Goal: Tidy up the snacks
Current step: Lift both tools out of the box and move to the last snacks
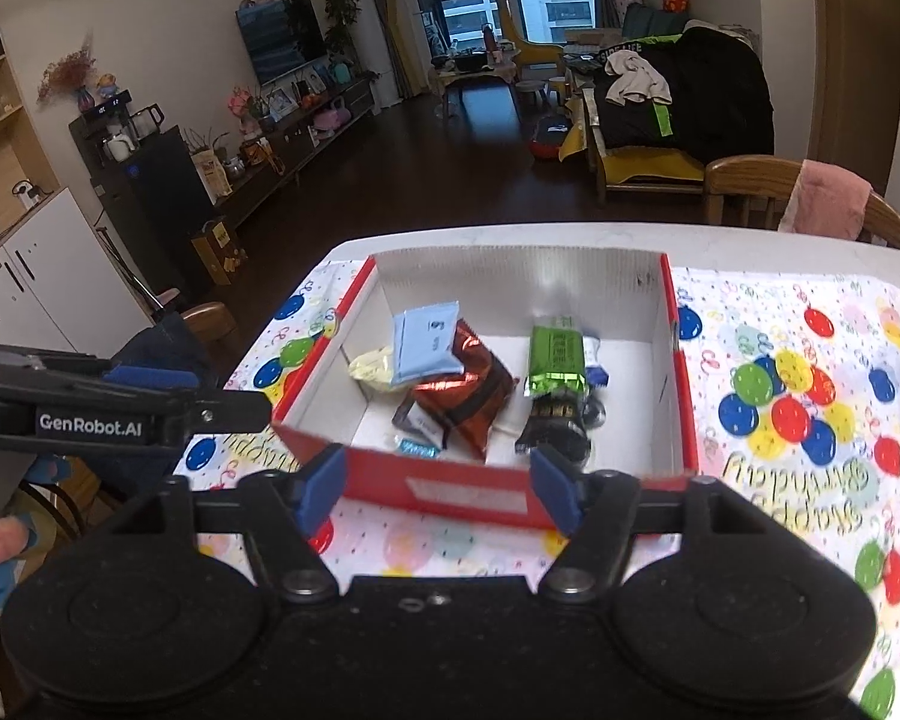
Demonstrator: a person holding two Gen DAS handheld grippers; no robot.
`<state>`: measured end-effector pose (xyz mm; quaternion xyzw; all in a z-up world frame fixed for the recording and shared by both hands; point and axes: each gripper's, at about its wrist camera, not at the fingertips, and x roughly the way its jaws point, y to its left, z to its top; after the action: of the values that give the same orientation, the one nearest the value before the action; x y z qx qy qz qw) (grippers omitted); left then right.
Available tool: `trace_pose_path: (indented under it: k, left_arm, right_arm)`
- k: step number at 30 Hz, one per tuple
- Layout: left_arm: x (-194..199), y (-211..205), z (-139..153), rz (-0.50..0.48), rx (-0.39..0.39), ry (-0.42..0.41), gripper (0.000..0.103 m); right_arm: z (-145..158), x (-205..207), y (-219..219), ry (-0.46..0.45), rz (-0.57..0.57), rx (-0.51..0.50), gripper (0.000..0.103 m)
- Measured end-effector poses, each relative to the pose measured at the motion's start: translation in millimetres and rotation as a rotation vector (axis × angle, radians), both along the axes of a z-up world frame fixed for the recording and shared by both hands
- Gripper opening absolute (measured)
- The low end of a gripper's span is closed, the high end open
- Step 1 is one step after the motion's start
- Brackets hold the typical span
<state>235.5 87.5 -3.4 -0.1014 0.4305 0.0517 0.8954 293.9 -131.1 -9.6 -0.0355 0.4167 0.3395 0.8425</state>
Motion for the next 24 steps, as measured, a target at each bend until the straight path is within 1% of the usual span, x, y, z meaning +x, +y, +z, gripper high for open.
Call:
trace_pose_path:
  k: [3,4,6,7,10,13,15,18,19,22,24]
  left_arm:
    - [-15,1,-6,0.0,-0.007,0.002,0.071]
    - [-21,1,-9,0.0,-0.01,0.0,0.071]
    - [-33,-1,-13,-0.006,-0.001,-0.008,0.072]
    - [-38,-2,-16,-0.009,0.003,-0.01,0.074]
    - [-51,-4,-23,-0.009,-0.001,-0.009,0.076]
    - [-63,-7,-30,0.004,0.017,-0.012,0.076]
    - [-68,-7,-36,-0.003,0.006,-0.003,0.076]
    - [-75,-9,-46,-0.016,0.014,0.007,0.077]
    - [-77,-10,-49,-0.024,0.014,0.013,0.079]
    - [-83,-12,-60,-0.037,0.009,0.034,0.08]
    - [-87,-14,-67,-0.043,0.006,0.045,0.08]
  right_arm:
    - [-2,-14,-5,-0.011,-0.003,-0.007,0.076]
    - [-2,-19,-7,-0.012,-0.005,-0.009,0.078]
    - [-6,-27,-10,-0.009,-0.006,-0.009,0.08]
    - [-8,-32,-11,-0.007,-0.005,-0.013,0.08]
    - [-16,-42,-12,-0.001,-0.013,-0.031,0.085]
    - [-27,-51,-16,0.015,-0.032,-0.044,0.087]
    - [-33,-57,-19,0.019,-0.05,-0.057,0.091]
    - [-43,-65,-25,0.028,-0.076,-0.081,0.092]
    - [-48,-68,-27,0.035,-0.083,-0.09,0.093]
    - [-60,-74,-35,0.057,-0.119,-0.111,0.098]
    - [-69,-77,-40,0.083,-0.148,-0.127,0.098]
